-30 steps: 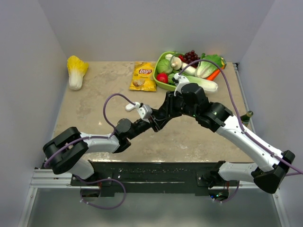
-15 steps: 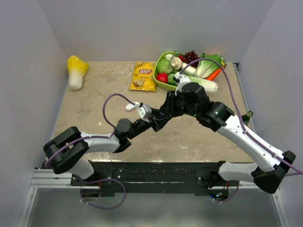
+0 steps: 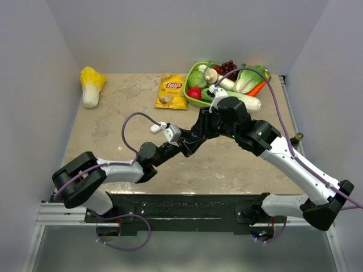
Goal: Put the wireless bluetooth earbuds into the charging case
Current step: Place the earbud in the charging case.
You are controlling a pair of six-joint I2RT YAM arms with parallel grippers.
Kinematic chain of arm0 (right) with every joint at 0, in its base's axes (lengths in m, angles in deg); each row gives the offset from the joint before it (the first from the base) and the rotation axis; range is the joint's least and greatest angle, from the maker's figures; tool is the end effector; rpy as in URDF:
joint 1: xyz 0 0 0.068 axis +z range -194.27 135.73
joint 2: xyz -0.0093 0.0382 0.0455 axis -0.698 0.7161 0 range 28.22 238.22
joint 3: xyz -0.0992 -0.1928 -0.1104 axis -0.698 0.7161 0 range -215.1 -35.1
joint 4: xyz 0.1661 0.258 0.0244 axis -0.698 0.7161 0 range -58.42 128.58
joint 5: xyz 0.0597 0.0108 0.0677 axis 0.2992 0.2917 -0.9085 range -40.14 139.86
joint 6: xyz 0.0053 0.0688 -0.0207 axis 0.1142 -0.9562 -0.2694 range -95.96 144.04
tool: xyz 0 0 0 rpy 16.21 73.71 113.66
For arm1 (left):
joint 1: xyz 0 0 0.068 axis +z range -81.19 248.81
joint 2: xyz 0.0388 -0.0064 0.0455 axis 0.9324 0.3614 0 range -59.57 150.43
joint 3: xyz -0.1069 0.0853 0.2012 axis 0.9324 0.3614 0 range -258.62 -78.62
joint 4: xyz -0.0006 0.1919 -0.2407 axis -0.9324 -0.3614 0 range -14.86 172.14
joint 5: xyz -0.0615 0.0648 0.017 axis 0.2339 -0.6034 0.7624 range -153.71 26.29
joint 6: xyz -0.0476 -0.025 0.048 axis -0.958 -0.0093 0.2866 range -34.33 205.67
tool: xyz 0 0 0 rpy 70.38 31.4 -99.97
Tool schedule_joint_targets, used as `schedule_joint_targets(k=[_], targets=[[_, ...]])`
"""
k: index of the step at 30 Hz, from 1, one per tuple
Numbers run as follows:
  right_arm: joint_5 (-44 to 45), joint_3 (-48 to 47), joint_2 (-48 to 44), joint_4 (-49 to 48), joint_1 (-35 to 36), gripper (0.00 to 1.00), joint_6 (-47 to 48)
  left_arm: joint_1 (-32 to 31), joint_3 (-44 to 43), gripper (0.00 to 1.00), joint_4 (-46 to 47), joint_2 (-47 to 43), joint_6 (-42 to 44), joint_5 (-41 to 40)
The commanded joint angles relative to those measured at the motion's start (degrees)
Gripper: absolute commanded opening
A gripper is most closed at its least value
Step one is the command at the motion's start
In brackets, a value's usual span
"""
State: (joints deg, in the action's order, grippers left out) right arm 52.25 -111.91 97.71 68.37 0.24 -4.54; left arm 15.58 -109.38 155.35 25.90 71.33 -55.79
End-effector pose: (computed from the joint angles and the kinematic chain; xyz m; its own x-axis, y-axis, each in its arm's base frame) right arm 0.2431 0.2353 0.3634 -0.6308 0.0501 -0.7743 -0.4245 0.8131 0.3984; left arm 0.2008 -0.2826 0.1830 -0.0318 -0.3672 -0.9296 0.8916 0.4099 -0.1925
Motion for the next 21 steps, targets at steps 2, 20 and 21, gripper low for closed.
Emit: schedule_joint_targets(k=[2, 20, 21], targets=[[4.46, -4.04, 0.47, -7.26, -1.45, 0.38, 1.77, -1.44, -0.70, 0.00, 35.51, 0.49, 0.02, 6.84], [5.08, -7.20, -0.06, -5.95, -1.53, 0.40, 2.47, -1.43, -0.53, 0.00, 35.51, 1.36, 0.02, 6.49], [5.25, -7.21, -0.15, -5.95, -1.53, 0.40, 2.74, -1.35, -0.61, 0.00, 35.51, 1.36, -0.06, 6.49]])
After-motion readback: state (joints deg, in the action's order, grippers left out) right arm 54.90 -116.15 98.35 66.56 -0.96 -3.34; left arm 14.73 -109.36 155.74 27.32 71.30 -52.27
